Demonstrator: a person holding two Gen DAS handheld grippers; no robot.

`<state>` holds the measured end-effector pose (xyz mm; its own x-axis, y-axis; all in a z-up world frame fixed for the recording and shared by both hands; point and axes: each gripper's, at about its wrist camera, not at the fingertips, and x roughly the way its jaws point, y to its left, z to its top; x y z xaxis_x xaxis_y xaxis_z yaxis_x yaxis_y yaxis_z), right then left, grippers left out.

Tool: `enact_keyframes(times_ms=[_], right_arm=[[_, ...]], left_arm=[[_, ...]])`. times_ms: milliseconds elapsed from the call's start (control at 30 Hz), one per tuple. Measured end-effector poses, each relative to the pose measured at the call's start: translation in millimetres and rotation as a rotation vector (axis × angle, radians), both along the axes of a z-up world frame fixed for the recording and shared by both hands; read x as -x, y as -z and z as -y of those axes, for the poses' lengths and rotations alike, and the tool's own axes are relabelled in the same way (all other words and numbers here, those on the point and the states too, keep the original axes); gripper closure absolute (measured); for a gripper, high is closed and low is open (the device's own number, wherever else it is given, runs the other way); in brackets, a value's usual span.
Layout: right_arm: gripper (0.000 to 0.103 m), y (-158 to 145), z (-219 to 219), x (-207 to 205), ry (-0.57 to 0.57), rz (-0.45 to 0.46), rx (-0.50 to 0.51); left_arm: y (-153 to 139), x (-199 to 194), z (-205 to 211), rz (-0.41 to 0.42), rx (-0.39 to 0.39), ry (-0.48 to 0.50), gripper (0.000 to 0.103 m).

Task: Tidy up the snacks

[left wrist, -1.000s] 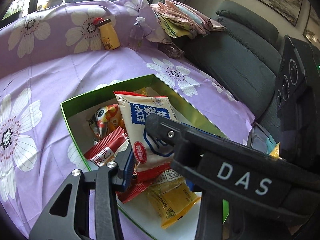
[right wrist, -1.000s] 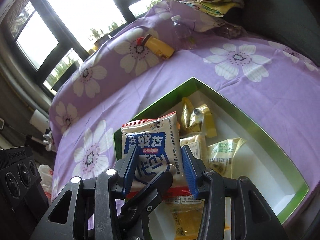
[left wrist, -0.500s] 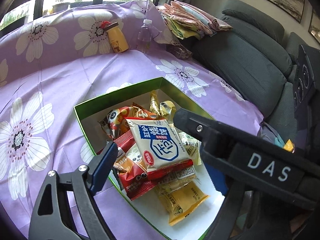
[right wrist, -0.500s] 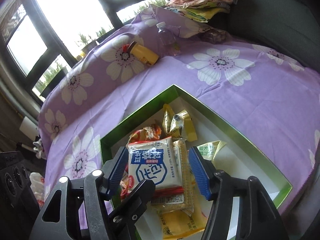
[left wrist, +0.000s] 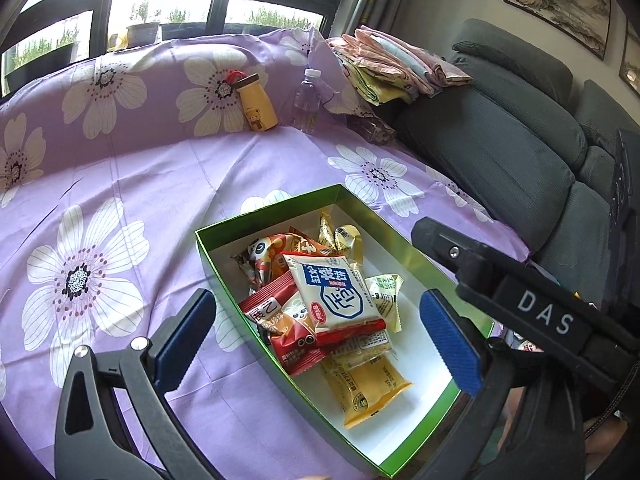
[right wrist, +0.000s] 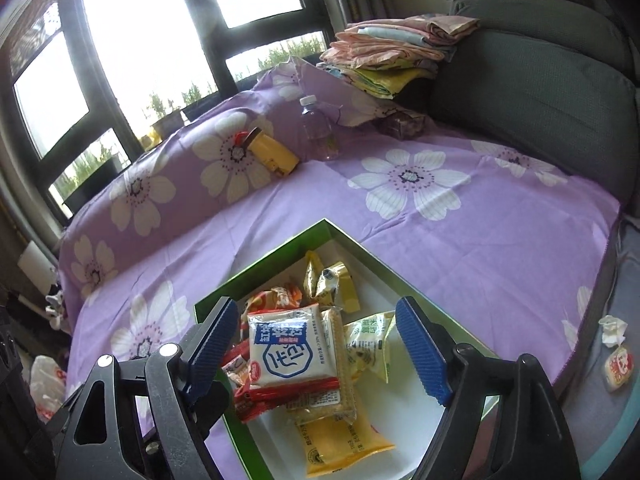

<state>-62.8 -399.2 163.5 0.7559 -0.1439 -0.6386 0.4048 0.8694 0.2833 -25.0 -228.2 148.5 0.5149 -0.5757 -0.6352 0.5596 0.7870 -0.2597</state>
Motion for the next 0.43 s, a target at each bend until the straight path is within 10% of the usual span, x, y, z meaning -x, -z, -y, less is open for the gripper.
enact_keyframes(times_ms=[433], right_arm=[[0.020, -1.2, 10.1, 10.5, 0.076, -0.018, 0.011]], left_arm=[[-1.5, 7.4, 1.7, 0.003, 0.030, 0.025, 0.001]])
